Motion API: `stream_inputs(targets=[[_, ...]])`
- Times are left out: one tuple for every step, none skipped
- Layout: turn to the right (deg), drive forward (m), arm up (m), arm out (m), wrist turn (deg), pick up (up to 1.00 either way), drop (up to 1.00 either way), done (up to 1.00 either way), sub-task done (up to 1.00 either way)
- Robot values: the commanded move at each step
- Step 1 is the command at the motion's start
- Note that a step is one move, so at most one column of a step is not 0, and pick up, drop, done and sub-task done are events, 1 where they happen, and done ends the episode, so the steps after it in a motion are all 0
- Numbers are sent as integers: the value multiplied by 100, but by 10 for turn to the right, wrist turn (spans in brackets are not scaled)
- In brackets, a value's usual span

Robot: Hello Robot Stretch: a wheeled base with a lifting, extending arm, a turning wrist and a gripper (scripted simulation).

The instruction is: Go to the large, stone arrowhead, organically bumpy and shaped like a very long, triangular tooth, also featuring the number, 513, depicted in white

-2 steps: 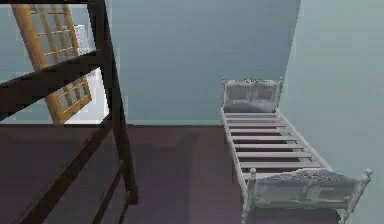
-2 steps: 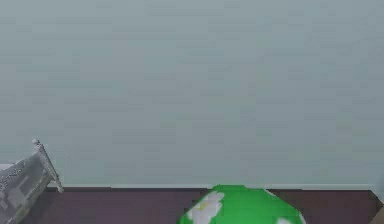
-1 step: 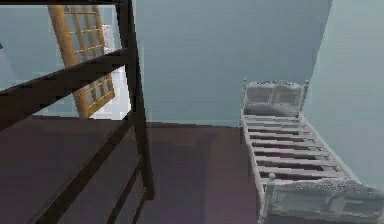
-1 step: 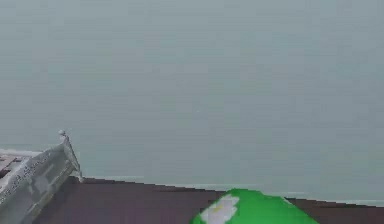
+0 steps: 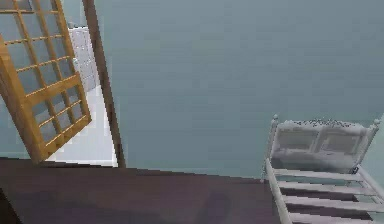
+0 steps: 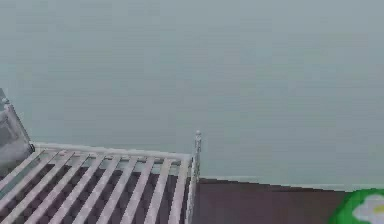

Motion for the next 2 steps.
stream_inputs(targets=[[0,35,0,0,0,0,0,0,0],[-360,0,0,0,0,0,0,0,0]])
